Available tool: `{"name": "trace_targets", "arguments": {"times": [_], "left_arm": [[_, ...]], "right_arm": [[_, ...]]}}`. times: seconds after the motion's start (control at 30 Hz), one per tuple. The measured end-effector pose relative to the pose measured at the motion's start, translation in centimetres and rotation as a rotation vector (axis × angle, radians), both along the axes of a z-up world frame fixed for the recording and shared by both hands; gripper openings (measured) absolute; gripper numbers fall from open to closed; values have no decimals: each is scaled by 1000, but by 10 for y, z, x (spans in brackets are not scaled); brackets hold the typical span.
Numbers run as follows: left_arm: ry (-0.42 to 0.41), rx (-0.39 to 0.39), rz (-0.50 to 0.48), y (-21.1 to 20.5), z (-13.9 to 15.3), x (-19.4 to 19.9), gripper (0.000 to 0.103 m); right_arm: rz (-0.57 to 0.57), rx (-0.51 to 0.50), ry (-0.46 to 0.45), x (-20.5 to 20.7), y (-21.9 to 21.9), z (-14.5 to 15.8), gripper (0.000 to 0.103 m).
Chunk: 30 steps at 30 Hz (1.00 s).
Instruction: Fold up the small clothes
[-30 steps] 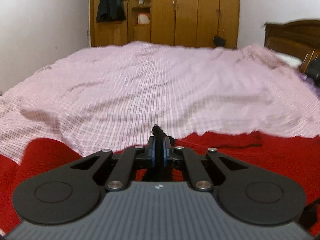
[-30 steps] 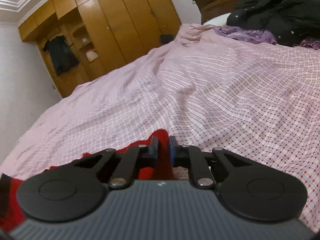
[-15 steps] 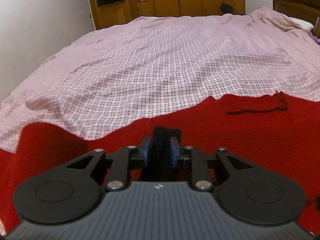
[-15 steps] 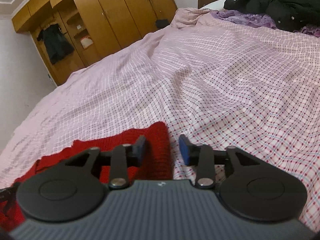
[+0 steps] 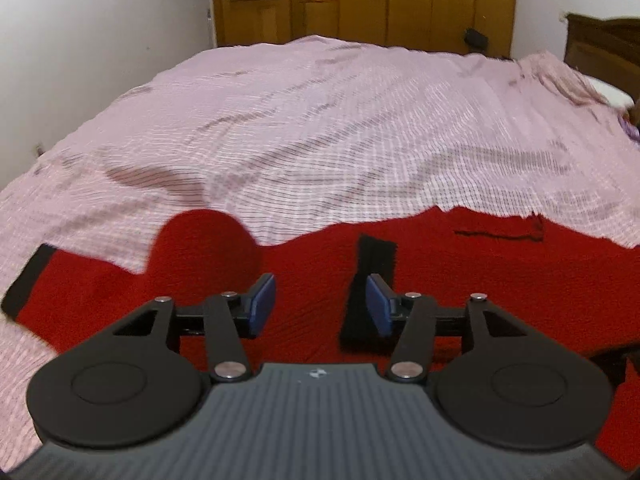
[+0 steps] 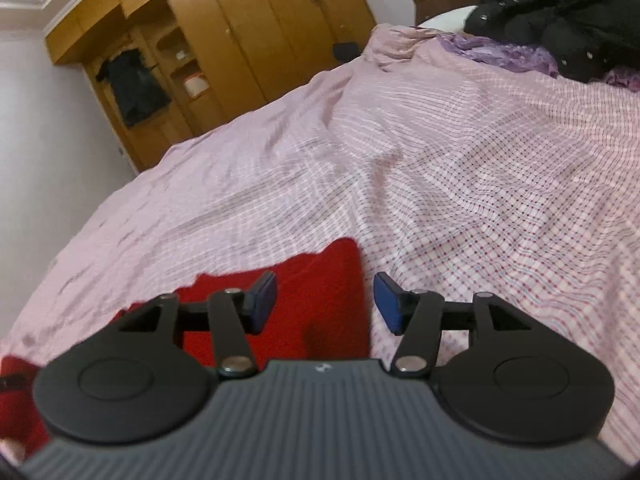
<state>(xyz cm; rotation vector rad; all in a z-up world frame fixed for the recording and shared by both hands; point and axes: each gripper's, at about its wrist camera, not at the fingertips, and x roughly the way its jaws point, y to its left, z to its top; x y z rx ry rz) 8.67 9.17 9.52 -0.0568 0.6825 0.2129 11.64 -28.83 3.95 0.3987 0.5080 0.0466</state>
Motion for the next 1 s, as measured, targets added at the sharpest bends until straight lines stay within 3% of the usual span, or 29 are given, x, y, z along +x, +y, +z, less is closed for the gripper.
{"name": "trace_targets", "arguments": {"times": [0.3,0.57,0.73,0.83,0.9,1.0], "left_arm": [[-26,-28,103,37,16,-54,62],[8,-78,211,80,1,-86,62],[16,-100,247,106,-9,-92,62],[20,-100,272,122,-14,-86,62],[22,-107,293,135,-18,-81,62],[12,-156,342,157,-26,-75,62]], "right_arm": [[100,-33,-7,-56,24,28,56],[158,-51,32,-79,50,21,56],[176,-64,66,-85,74,7,56],[192,-67,81,-90,88,-1,65],[206,-75,92,-93,95,-5,66],[201,-95,110,-95,102,-10,66]]}}
